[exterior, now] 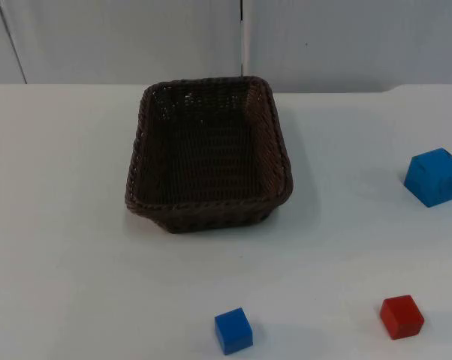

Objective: Pick up the basket with the left hand and place the largest block into the basket with the right hand.

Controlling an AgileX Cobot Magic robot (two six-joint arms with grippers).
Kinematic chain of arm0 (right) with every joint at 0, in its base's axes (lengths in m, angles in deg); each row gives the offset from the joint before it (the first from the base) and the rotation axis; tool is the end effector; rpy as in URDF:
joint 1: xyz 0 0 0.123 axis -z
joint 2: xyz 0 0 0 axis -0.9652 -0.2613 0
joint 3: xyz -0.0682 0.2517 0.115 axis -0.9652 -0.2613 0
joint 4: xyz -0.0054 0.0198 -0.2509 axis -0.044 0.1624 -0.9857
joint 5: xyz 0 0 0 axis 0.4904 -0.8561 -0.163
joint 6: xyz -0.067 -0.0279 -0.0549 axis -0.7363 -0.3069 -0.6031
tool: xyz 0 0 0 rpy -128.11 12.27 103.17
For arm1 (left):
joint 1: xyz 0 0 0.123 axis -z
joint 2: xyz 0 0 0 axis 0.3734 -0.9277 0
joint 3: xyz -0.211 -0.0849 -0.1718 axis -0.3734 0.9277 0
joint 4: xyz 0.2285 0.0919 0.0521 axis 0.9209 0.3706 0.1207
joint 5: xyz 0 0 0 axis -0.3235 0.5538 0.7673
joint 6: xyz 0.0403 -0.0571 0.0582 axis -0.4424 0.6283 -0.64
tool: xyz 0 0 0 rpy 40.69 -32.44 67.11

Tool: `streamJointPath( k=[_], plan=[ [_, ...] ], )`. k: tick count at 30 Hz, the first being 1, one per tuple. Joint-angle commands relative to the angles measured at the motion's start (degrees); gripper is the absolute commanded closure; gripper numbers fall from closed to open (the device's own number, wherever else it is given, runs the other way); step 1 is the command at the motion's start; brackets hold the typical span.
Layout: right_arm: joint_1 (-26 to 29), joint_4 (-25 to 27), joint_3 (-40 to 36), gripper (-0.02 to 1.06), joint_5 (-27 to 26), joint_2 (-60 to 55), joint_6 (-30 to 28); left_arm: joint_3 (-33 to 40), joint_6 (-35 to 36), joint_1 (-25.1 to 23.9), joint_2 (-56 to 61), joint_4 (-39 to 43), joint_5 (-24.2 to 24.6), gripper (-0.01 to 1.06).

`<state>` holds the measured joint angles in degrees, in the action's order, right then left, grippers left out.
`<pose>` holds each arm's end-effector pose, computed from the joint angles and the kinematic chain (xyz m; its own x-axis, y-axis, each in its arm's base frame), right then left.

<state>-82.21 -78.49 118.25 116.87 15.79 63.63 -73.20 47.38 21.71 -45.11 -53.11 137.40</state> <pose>-0.0065 -0.0051 0.2800 -0.4606 -0.0683 -0.8850 -0.0920 0.9953 -0.0290 -0.0085 -0.0036 0.2836 -0.4535 -0.0220 -0.8910 0.0213 0.9991 -0.0355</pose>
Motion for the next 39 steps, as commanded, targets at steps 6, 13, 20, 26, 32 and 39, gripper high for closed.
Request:
streamJointPath(
  k=[6,13,20,26,32,39],
  plan=[
    [0.3,0.1,0.0,-0.01,-0.4,0.2,-0.2,-2.8,0.0,0.2,-3.8,-1.8,-1.9,0.0],
    [0.3,0.1,0.0,-0.01,-0.4,0.2,-0.2,-3.7,0.0,0.2,-7.9,-3.8,-4.4,0.0],
    [0.3,0.1,0.0,-0.01,-0.4,0.2,-0.2,-3.7,-2.3,0.2,-12.6,-6.2,-7.8,0.0],
    [0.3,0.1,0.0,-0.01,-0.4,0.2,-0.2,-3.7,-2.8,0.2,-16.7,-6.3,-10.6,0.0],
    [0.3,0.1,0.0,-0.01,-0.4,0.2,-0.2,-3.7,-8.4,0.2,-24.1,-13.6,-14.5,0.0],
    [0.3,0.1,0.0,-0.01,-0.4,0.2,-0.2,-4.0,-16.5,0.2,-34.0,-21.4,-19.4,0.02]
  ],
)
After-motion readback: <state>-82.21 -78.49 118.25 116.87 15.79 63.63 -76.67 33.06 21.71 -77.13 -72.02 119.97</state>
